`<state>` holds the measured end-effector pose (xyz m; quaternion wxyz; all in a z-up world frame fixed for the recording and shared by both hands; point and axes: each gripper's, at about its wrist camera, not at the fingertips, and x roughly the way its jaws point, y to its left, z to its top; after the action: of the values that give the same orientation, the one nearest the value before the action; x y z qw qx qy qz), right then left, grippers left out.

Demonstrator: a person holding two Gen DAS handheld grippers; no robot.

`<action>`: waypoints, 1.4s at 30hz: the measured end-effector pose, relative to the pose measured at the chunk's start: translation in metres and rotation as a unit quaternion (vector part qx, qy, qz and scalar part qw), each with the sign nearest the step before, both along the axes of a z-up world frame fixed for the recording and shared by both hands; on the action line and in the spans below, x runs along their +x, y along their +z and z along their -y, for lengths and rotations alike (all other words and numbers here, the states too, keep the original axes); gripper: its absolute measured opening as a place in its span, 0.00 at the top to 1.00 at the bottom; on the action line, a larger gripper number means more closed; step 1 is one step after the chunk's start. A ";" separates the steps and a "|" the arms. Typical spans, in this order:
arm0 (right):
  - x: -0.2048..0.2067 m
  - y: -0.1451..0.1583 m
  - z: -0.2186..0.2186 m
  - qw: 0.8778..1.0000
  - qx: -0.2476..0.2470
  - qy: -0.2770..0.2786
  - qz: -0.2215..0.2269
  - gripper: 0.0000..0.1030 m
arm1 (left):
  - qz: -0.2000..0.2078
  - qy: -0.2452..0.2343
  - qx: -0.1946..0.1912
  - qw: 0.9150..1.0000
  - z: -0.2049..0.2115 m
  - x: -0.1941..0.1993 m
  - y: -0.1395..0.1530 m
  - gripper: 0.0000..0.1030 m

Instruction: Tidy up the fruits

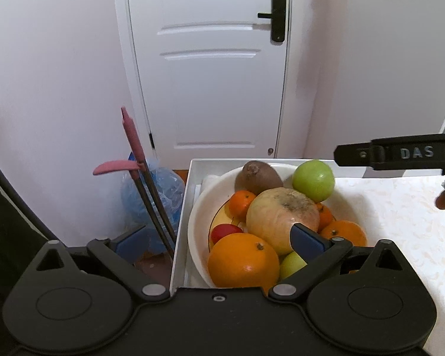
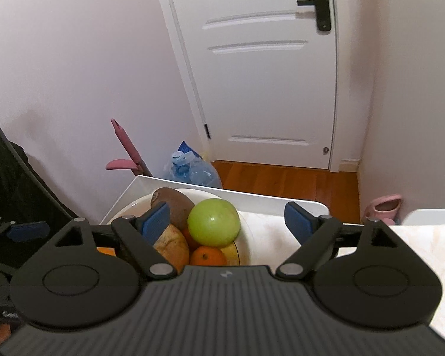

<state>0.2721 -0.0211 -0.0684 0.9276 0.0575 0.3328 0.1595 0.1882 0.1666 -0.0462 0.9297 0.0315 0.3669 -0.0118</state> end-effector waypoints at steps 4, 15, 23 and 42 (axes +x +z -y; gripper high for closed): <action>-0.026 0.018 0.011 1.000 -0.006 -0.008 0.009 0.04 | 0.017 -0.002 0.004 1.000 0.009 -0.013 0.015 0.00; -0.125 0.075 0.074 0.998 -0.018 -0.036 0.049 0.04 | 0.070 0.005 0.005 0.998 0.049 -0.082 0.065 0.00; -0.208 0.102 0.120 0.994 -0.051 -0.082 0.057 0.00 | 0.109 -0.005 -0.001 0.994 0.082 -0.147 0.101 0.00; -0.278 0.084 0.161 0.986 -0.074 -0.146 0.037 0.00 | 0.135 -0.023 0.009 0.991 0.128 -0.217 0.103 0.00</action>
<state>-0.0064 -0.1823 0.0160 0.9544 0.0307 0.2970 -0.0001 -0.0286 0.0390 0.0568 0.9698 0.0495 0.2375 -0.0256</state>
